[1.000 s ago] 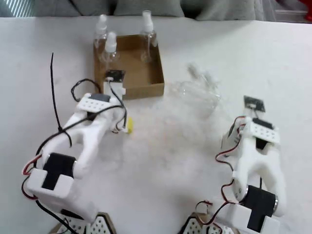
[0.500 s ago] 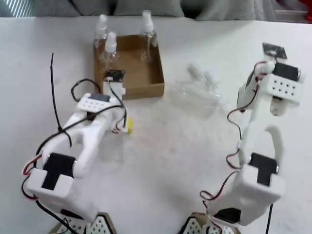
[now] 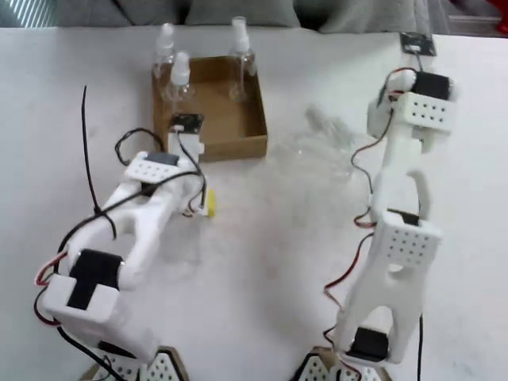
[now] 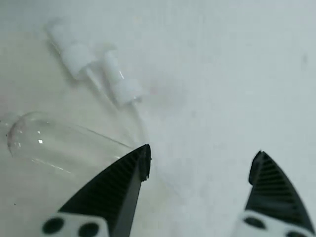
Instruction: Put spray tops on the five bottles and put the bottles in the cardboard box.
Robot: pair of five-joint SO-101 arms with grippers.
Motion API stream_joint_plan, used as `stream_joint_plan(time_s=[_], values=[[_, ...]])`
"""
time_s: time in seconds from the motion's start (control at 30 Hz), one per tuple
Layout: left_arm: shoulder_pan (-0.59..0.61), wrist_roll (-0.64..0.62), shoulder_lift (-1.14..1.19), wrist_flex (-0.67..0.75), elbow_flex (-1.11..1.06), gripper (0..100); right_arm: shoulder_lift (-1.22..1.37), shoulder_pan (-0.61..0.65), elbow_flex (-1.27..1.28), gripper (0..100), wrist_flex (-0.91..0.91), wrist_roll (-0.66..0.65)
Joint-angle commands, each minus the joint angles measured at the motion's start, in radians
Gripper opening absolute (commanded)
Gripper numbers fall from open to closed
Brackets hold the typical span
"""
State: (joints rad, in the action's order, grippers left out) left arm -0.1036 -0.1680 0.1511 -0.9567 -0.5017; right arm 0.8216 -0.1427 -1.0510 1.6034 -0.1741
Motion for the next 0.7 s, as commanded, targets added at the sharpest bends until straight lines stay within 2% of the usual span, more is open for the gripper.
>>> stream_joint_plan(time_s=[0.0,0.2,0.3,0.47,0.67], values=[[0.018,0.002,-0.041,0.031,0.0,12,0.065,0.051,-0.195,29.0,0.004,-0.009],[0.018,0.002,-0.041,0.031,0.0,12,0.236,0.108,-0.351,28.6,-0.033,-0.011],[0.018,0.002,-0.041,0.044,-0.002,12,0.297,0.108,-0.362,23.4,-0.114,-0.014],[0.016,0.002,-0.039,0.044,0.0,12,0.384,0.113,-0.361,17.2,-0.197,-0.17],[-0.008,0.075,-0.039,0.044,0.0,12,0.461,0.082,-0.361,17.1,-0.303,-0.193]])
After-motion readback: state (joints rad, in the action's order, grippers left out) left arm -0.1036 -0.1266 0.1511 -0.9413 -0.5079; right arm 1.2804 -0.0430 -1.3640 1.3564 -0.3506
